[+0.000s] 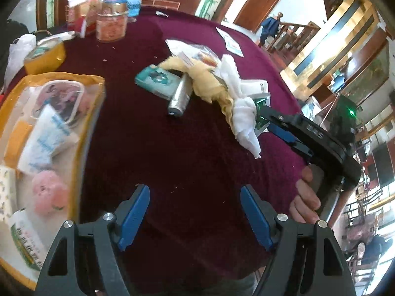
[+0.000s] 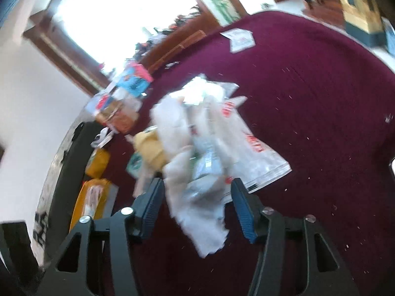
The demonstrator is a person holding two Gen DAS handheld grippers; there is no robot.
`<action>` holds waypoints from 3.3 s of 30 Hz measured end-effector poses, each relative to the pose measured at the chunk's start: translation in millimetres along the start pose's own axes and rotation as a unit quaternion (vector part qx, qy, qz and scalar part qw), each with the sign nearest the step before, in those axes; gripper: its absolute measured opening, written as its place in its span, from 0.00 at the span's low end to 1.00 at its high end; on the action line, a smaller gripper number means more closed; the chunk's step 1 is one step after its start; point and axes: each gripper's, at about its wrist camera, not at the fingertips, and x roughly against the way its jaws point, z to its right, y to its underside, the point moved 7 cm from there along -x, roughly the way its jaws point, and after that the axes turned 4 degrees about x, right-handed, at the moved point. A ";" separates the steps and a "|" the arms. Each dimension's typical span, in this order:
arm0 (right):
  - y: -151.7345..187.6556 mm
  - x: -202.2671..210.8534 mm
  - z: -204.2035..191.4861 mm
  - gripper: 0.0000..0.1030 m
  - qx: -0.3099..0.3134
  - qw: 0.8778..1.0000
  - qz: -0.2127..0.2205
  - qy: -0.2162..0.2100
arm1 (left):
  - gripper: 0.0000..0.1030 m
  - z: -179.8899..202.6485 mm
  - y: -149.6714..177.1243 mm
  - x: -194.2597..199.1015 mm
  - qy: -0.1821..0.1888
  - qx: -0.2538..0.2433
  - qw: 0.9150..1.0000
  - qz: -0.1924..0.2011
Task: Organize soft objects
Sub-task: 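Grasp the white plastic bag with the right gripper while the left grasps the white towel, then carry the bag and towel over the tray and open both grippers to release them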
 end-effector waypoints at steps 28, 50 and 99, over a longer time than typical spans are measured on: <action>-6.0 6.6 40.2 0.26 -0.102 0.991 0.026 -0.077 | 0.27 107.5 -65.4 -134.8 -0.082 -0.135 0.987 -0.029; 1.1 -7.5 15.5 0.27 -0.037 0.997 -0.005 -0.062 | 0.69 28.1 -22.4 -69.9 -0.021 -0.033 0.997 -0.060; 78.9 -115.7 -246.2 0.27 0.075 0.976 -0.131 -0.155 | 0.43 -210.8 -96.3 41.0 -0.012 0.042 0.999 0.004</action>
